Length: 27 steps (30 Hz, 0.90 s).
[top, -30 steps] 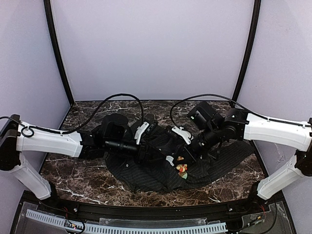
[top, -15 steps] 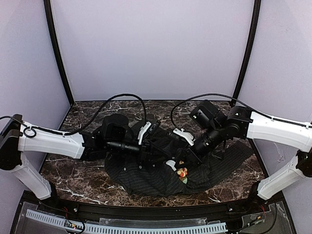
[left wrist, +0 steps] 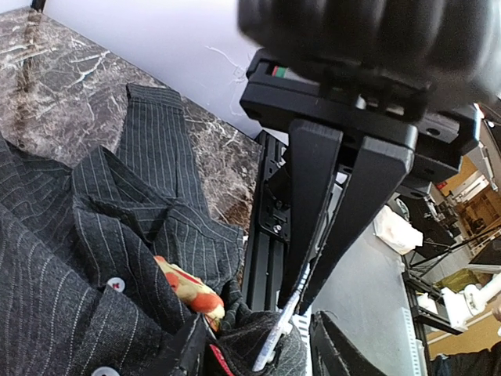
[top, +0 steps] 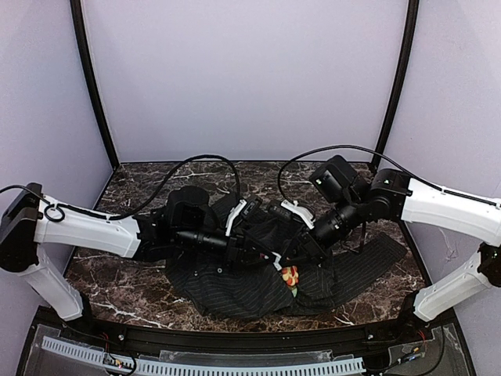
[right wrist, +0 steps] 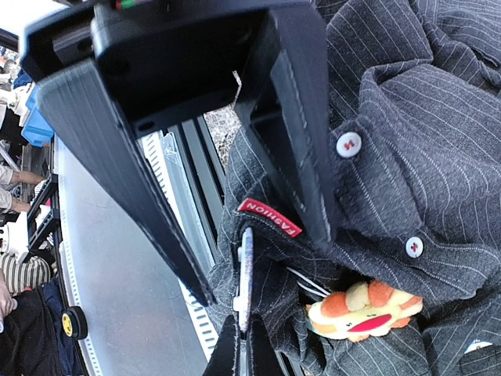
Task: Remove the brooch from the garment
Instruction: Pass from the right arm to the left
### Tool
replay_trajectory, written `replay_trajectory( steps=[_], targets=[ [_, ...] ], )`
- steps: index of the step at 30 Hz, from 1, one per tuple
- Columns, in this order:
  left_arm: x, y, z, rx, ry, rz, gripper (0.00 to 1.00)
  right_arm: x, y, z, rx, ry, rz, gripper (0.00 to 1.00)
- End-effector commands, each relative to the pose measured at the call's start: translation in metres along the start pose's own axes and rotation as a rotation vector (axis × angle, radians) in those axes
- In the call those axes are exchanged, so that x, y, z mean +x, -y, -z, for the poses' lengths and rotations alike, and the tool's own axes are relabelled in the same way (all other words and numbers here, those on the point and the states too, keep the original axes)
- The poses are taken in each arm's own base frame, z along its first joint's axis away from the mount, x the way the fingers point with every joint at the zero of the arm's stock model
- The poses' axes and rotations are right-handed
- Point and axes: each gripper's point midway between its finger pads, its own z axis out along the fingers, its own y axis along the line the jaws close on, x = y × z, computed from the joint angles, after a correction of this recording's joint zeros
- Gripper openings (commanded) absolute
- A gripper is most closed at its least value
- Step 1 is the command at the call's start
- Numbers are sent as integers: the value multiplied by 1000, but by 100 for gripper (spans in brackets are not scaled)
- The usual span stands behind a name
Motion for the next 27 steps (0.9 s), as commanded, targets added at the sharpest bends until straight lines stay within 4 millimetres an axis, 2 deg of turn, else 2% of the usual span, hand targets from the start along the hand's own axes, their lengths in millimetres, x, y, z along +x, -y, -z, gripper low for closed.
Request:
replay_trajectory(
  steps=[1, 9, 12, 16, 19, 22, 25, 27],
  targets=[
    [9, 7, -4, 41, -20, 4, 42, -10, -6, 6, -36, 53, 35, 0],
    [8, 9, -5, 50, -11, 5, 24, -6, 2, 6, -27, 54, 24, 0],
    [4, 11, -4, 60, 4, 6, 12, -7, 6, 7, -23, 74, 14, 0],
    [0, 15, -2, 77, 27, 13, 2, -14, 7, 12, -21, 132, 2, 17],
    [-7, 17, 2, 72, 68, 16, 1, -24, 4, 18, -26, 210, -13, 41],
    [-20, 17, 10, 40, 140, 17, 1, -37, 5, 27, -14, 318, -41, 58],
    [-37, 11, 21, -19, 249, 17, 1, -47, 9, 37, 7, 443, -74, 66],
    [-49, 14, 27, -20, 316, 20, 1, -51, 9, 45, -1, 530, -95, 69]
  ],
)
